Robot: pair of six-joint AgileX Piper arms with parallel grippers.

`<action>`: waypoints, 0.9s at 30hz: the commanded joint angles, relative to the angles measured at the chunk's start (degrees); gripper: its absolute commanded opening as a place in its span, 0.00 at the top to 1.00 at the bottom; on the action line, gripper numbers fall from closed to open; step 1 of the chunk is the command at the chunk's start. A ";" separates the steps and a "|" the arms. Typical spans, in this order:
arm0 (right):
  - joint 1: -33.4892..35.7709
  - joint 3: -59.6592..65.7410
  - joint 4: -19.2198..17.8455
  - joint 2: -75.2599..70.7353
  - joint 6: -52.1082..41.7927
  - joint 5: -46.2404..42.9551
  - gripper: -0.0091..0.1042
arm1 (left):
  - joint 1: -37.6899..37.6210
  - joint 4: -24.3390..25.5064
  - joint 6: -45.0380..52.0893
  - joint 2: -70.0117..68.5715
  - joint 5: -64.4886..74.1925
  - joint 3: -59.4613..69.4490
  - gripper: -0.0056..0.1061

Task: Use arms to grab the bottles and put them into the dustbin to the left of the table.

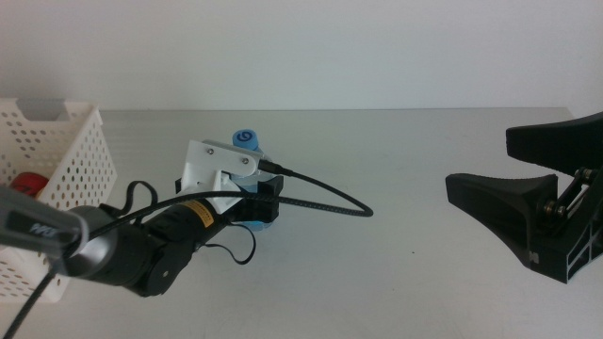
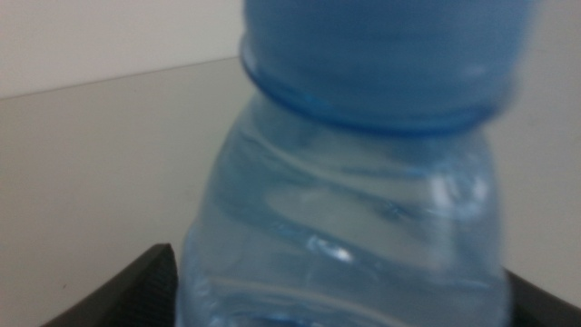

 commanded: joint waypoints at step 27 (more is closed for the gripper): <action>-0.27 -1.40 0.11 -0.52 -0.68 -4.07 0.35 | 2.99 0.93 0.86 -21.43 57.58 -23.62 0.96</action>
